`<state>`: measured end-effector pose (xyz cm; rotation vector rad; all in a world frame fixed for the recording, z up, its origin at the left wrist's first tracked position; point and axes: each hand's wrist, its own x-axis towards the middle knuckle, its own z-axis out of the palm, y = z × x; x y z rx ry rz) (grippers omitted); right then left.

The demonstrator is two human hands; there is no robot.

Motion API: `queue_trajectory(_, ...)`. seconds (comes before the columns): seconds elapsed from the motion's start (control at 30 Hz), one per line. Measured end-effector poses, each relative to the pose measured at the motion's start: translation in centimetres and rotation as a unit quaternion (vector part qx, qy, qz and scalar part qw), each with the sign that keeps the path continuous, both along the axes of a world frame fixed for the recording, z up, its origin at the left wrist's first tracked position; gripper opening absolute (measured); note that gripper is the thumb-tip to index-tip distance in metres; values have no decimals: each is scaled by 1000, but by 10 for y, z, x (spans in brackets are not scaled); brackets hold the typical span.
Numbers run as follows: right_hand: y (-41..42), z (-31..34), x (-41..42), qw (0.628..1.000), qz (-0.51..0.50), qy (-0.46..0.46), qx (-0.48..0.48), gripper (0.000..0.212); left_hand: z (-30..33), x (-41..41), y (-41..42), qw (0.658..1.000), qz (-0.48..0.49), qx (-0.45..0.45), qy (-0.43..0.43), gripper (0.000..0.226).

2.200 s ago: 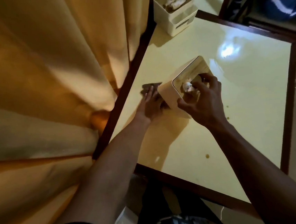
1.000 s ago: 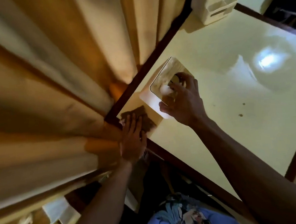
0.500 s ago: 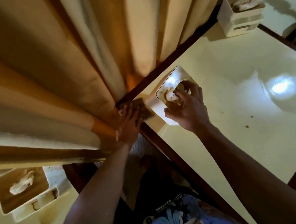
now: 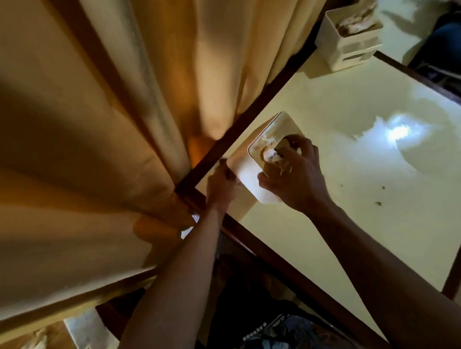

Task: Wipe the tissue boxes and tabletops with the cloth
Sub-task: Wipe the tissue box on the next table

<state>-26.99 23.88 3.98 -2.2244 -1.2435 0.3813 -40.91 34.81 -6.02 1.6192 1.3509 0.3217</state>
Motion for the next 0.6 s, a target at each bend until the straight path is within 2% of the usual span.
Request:
queue_trajectory(0.07,4,4,4,1000,-13,-4,2,61,0,-7,14,991,93,-66,-75,34)
queue_trajectory(0.17,11,6,4,1000,-12,-19,-22,62,-23,-33,37,951,207,-156,-167,32)
queue_trajectory(0.2,14,5,0,999,-7,-26,-38,62,-42,-42,46,934,236,-178,-199,36)
queue_trajectory(0.27,22,1,-11,996,10,-48,-73,65,-40,-57,55,903,282,-203,-254,60)
queue_trajectory(0.33,28,-4,-26,992,36,-63,-103,71,-13,-71,56,888,295,-217,-280,76)
queue_trajectory(0.4,34,-7,-42,988,72,-75,-111,73,11,-81,54,887,284,-215,-295,64)
queue_trajectory(0.47,39,-10,-55,984,107,-90,-109,74,32,-91,50,872,294,-214,-328,53)
queue_trajectory(0.6,46,-13,-68,974,150,-114,-122,76,57,-109,44,853,292,-213,-376,44)
